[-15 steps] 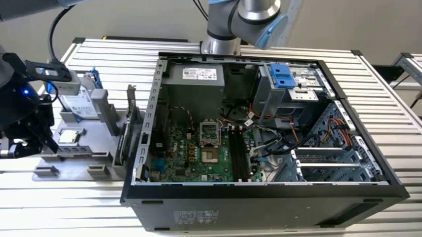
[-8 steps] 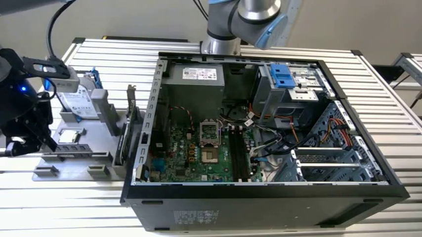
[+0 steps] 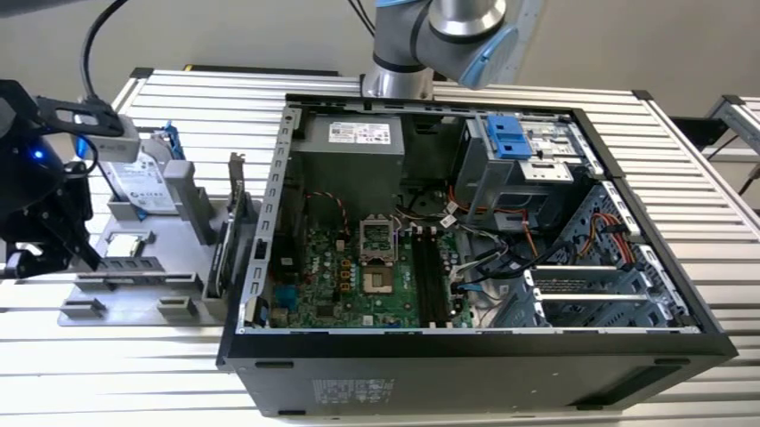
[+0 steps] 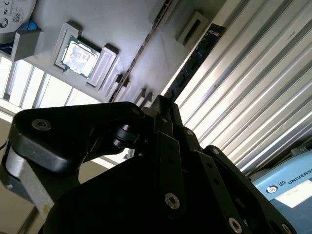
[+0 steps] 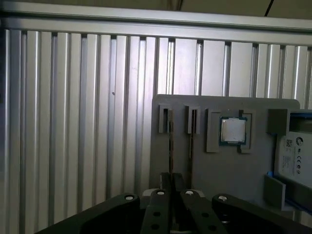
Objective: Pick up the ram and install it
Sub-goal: 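Pick up the ram and move it above insertion slot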
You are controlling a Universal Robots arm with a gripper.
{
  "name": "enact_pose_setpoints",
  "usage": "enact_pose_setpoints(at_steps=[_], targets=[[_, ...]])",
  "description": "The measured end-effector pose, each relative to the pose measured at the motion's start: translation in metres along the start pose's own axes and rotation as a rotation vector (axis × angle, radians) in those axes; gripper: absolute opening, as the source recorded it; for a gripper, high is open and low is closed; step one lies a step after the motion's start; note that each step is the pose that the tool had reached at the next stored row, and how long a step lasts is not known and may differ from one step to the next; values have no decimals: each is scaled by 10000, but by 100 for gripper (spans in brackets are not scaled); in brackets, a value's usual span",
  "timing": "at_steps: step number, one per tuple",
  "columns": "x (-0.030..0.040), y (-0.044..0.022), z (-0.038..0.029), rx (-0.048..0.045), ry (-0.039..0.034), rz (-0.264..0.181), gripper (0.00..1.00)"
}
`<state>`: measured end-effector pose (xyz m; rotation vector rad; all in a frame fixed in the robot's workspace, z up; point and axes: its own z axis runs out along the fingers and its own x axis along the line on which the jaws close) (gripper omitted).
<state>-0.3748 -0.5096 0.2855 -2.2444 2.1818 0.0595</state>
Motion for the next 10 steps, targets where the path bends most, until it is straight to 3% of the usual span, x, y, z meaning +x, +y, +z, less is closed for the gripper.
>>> enact_pose_setpoints(at_steps=[10], targets=[[-2,1,-66,0,0,0,0]])
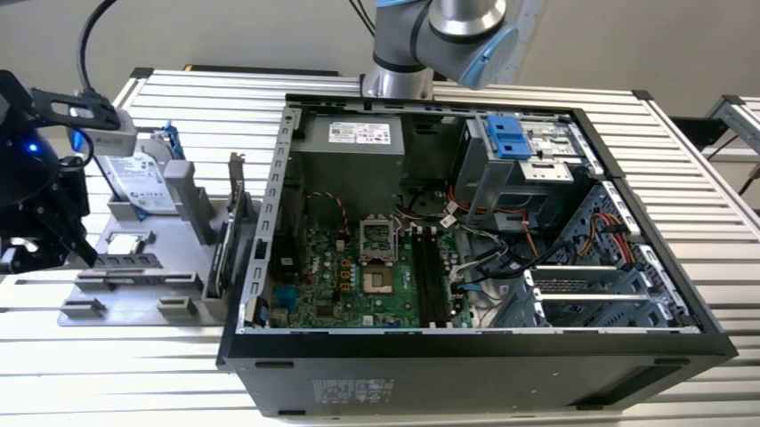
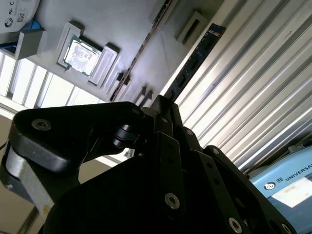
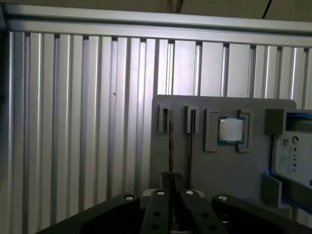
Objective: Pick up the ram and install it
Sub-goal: 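Pick up the ram and move it above insertion slot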
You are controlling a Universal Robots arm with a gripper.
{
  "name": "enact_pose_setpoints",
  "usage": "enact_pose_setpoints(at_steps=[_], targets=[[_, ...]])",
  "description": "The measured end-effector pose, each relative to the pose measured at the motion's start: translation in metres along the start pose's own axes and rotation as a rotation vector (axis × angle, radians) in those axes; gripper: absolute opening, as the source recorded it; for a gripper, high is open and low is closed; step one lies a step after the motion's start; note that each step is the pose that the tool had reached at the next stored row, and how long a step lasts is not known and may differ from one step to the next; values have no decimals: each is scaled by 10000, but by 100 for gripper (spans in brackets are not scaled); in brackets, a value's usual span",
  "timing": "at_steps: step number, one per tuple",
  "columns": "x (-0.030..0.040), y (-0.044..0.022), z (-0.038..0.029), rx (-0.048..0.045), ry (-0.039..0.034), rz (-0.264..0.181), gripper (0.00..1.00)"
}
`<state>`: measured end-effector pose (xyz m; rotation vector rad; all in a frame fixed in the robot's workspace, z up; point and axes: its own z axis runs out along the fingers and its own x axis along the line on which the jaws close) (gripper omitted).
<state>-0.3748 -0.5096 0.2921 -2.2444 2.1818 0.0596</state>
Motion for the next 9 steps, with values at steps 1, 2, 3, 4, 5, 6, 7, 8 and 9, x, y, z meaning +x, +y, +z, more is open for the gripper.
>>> enact_pose_setpoints(at_steps=[1,2,3,4,5,6,7,8,9], targets=[[0,0,-7,0,0,0,0],[0,0,-13,1,0,0,0],[-1,1,-20,1,0,0,0],[-1,1,-28,0,0,0,0],[-1,1,-34,0,0,0,0],[-1,1,-41,1,0,0,0],[-2,1,-49,0,0,0,0],[-2,1,-55,0,0,0,0],[-2,1,-62,0,0,0,0]])
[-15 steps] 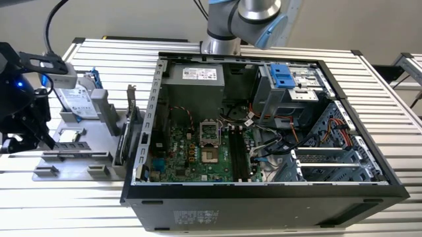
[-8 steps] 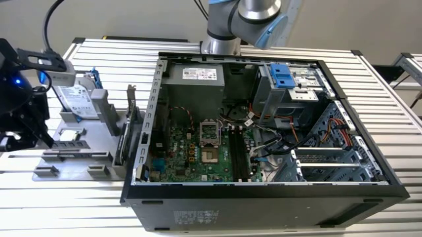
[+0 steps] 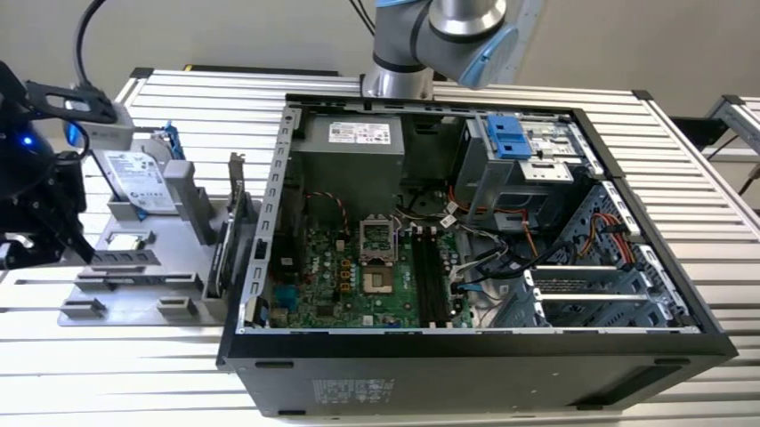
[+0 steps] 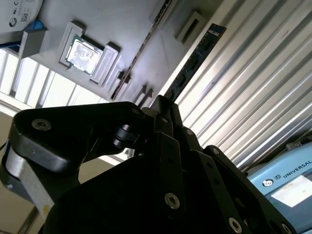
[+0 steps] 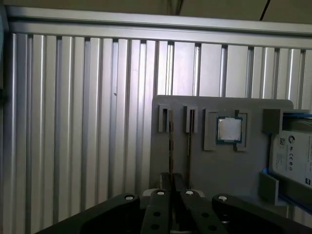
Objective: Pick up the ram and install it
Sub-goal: 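Pick up the ram and move it above insertion slot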
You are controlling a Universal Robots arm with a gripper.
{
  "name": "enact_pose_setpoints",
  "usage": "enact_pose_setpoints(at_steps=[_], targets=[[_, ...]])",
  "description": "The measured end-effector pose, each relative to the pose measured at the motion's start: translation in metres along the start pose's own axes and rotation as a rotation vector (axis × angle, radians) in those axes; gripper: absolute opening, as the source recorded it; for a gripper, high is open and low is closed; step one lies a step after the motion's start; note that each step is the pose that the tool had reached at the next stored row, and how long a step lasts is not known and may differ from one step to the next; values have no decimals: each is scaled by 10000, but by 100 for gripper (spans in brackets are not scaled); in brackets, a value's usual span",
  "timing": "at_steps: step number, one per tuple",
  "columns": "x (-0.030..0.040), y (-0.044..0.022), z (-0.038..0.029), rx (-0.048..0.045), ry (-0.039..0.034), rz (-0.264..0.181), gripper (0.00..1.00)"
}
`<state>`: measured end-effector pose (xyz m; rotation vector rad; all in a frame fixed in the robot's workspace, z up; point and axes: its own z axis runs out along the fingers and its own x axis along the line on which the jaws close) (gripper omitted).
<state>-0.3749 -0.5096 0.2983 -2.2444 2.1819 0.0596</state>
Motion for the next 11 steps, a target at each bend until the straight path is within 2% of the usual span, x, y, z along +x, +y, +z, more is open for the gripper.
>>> enact_pose_setpoints(at_steps=[11], targets=[[-2,1,-71,0,0,0,0]])
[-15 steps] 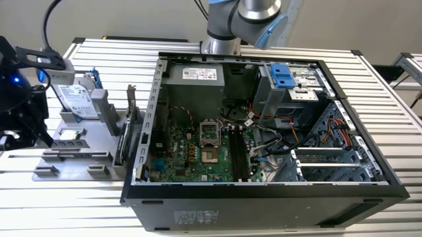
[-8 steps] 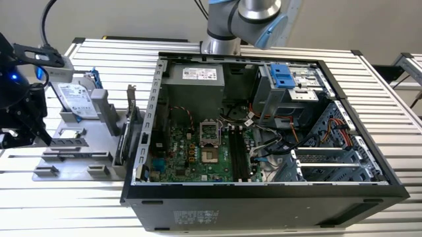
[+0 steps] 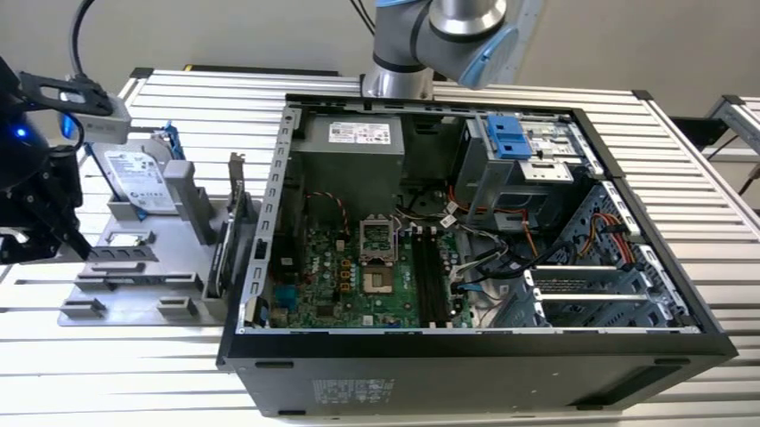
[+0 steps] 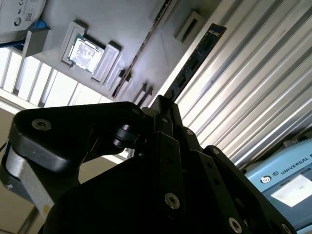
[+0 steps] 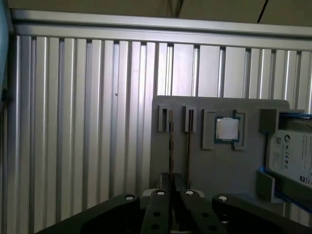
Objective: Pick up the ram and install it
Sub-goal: 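Pick up the ram and move it above insertion slot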
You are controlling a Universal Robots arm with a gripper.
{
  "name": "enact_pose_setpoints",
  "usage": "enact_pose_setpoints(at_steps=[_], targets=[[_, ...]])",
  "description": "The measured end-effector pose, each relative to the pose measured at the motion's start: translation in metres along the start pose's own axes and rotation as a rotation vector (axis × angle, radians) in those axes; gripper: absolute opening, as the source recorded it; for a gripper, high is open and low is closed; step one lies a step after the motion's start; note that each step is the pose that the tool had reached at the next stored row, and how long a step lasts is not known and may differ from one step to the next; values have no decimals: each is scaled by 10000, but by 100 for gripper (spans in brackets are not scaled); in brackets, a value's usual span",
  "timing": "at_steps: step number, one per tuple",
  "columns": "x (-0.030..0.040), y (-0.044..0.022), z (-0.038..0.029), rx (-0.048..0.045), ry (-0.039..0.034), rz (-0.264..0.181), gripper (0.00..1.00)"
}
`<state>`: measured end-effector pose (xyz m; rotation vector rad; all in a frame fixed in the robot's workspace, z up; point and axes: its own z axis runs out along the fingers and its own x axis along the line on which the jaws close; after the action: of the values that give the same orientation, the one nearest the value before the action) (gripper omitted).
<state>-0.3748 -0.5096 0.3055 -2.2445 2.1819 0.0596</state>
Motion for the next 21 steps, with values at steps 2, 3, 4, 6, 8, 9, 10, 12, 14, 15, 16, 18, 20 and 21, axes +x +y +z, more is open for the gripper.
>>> enact_pose_setpoints(at_steps=[2,3,4,6,8,9,10,12,14,15,16,18,20,21], targets=[[0,0,-12,2,-1,0,0],[-1,0,-18,1,-1,0,0],[-1,0,-25,0,0,0,0],[-2,1,-59,0,0,0,0],[-3,1,-71,0,0,0,0],[-3,1,-77,0,0,0,0],[-3,1,-82,1,-1,0,0],[-3,2,-94,1,-1,0,0],[-4,2,-106,0,0,0,0],[-4,2,-112,1,-1,0,0],[-4,2,-118,1,-1,0,0],[-5,3,-129,1,-1,0,0],[-5,3,-140,0,0,0,0],[-5,3,-145,0,-1,0,0]])
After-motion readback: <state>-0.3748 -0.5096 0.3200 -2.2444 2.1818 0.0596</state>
